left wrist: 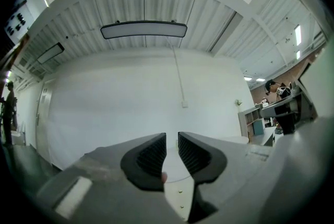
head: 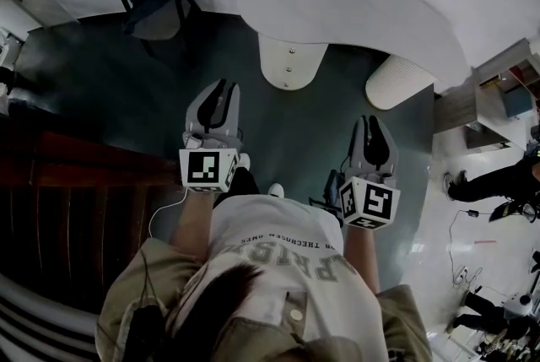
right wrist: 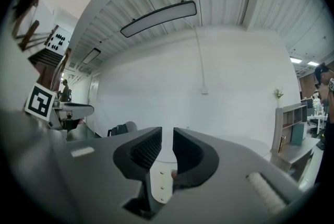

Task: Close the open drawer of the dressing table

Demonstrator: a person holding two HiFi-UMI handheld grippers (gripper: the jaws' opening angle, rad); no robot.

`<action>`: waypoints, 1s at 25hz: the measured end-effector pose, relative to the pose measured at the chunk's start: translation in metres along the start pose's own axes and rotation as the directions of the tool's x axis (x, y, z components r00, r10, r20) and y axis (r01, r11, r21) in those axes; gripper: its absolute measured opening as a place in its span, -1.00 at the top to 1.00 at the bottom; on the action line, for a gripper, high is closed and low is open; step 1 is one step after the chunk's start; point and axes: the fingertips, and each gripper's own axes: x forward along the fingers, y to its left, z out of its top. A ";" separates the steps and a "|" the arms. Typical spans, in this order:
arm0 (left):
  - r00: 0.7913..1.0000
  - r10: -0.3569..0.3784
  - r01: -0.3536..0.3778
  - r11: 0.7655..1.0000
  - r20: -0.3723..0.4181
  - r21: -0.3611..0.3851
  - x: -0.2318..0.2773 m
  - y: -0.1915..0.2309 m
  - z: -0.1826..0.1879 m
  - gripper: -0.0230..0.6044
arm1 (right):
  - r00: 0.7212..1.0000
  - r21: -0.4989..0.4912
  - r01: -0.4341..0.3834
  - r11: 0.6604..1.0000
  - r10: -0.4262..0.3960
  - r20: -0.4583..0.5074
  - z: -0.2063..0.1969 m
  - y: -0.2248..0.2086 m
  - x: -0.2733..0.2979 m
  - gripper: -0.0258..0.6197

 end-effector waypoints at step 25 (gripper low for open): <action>1.000 -0.011 0.011 1.000 -0.010 0.002 -0.007 -0.022 0.001 0.90 | 1.000 0.023 0.001 1.000 -0.002 0.018 0.006 -0.008 -0.012 0.90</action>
